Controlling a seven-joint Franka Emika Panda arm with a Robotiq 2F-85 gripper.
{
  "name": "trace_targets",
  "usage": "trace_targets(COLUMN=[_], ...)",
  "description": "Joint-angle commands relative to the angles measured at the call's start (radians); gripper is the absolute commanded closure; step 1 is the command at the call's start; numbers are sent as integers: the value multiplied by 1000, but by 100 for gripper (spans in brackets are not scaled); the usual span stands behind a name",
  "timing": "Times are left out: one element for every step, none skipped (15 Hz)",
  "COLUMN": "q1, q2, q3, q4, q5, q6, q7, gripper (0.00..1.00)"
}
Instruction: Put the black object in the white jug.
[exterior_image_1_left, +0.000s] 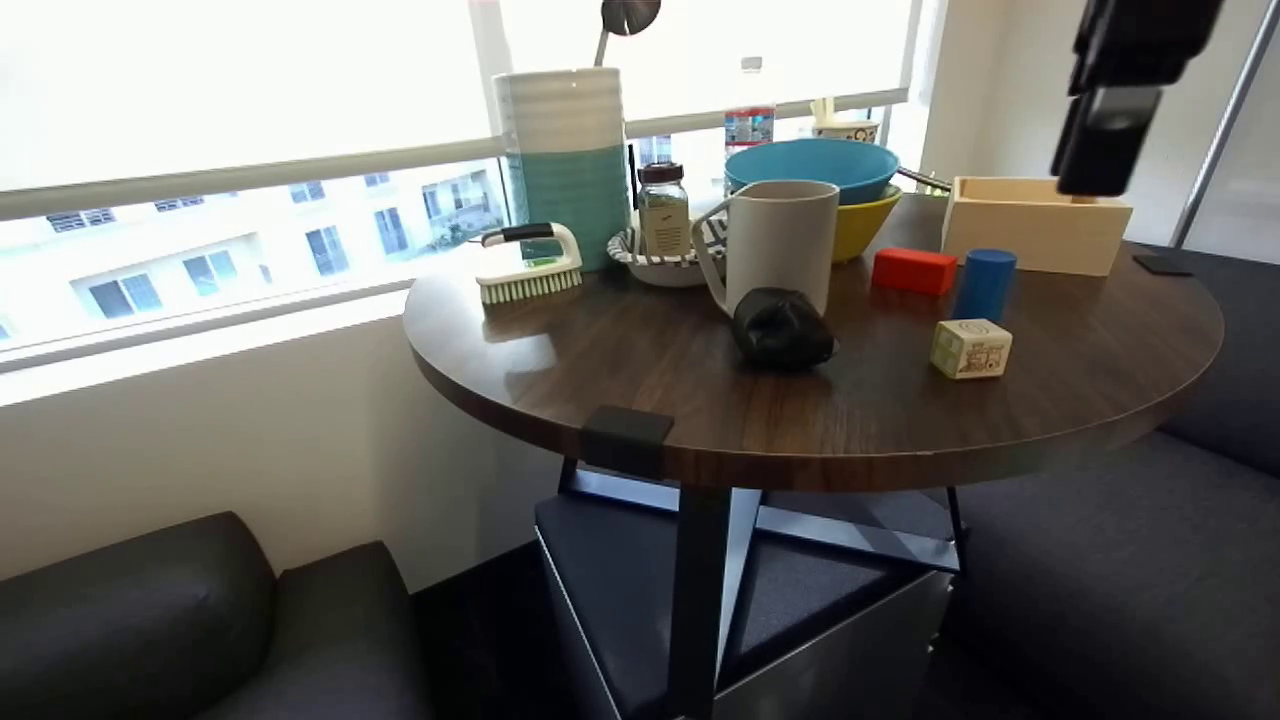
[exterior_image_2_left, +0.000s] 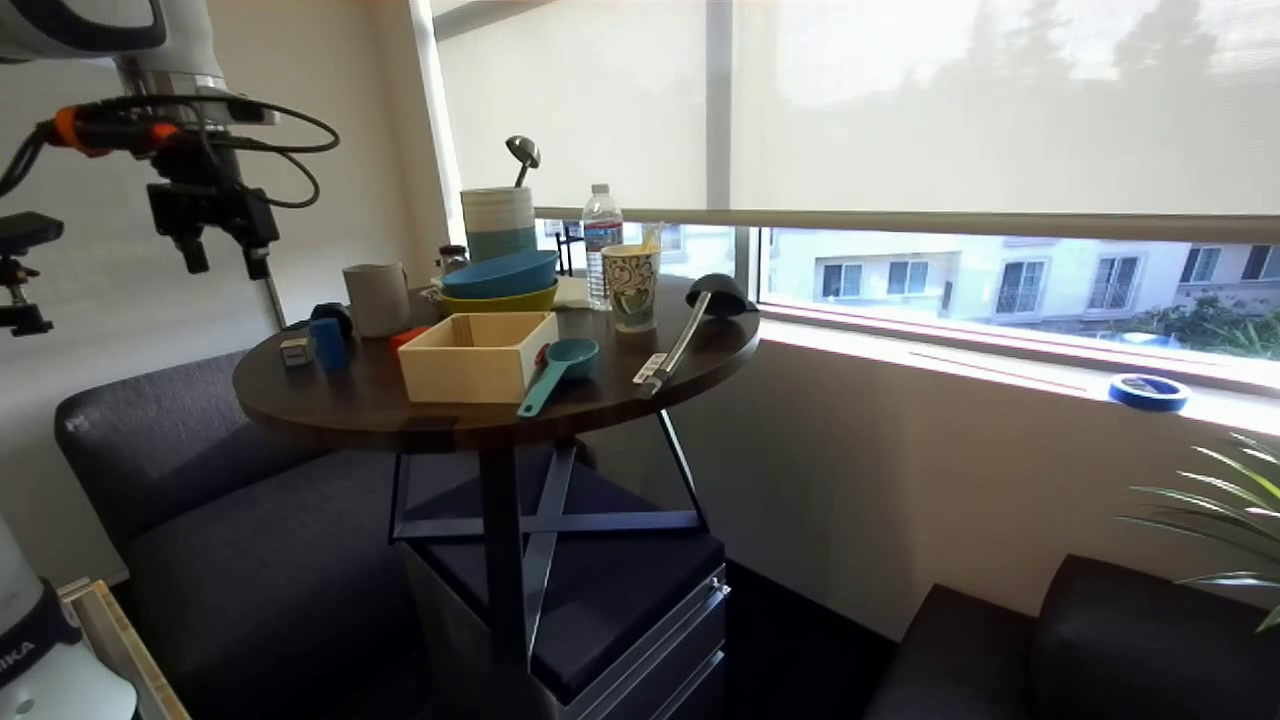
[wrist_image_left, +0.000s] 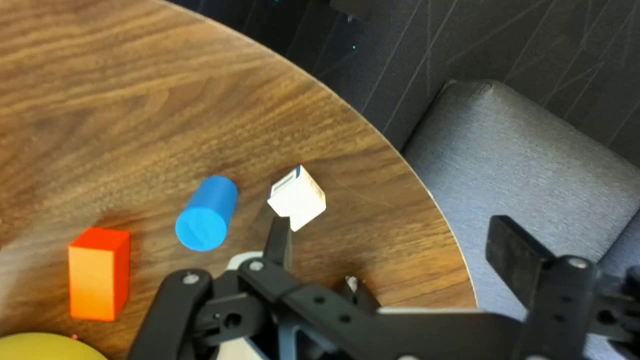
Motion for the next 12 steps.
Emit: trace_targets(q1=[11,13,14,9,9,4,5,5,4,5,6,7], q2=[157,190,220,247,270,291,314,334,355,374,389,399], q3=[3,2,1,5,9,12,17,19,24,26,29,30], q4=[48,52,56,64,71,76,84,90,94,98,101,101], q5=[-4,6,15,21,17,22,20,20,20,28,32,36], q6=[157,205,242,275,296,322,334,343,363,372,382,392], q7=[-56,-52,-42,-10,5,37,57,78,100,120,142,156], gripper=[0,0,0,0,0,0,0,0,0,0,0,0])
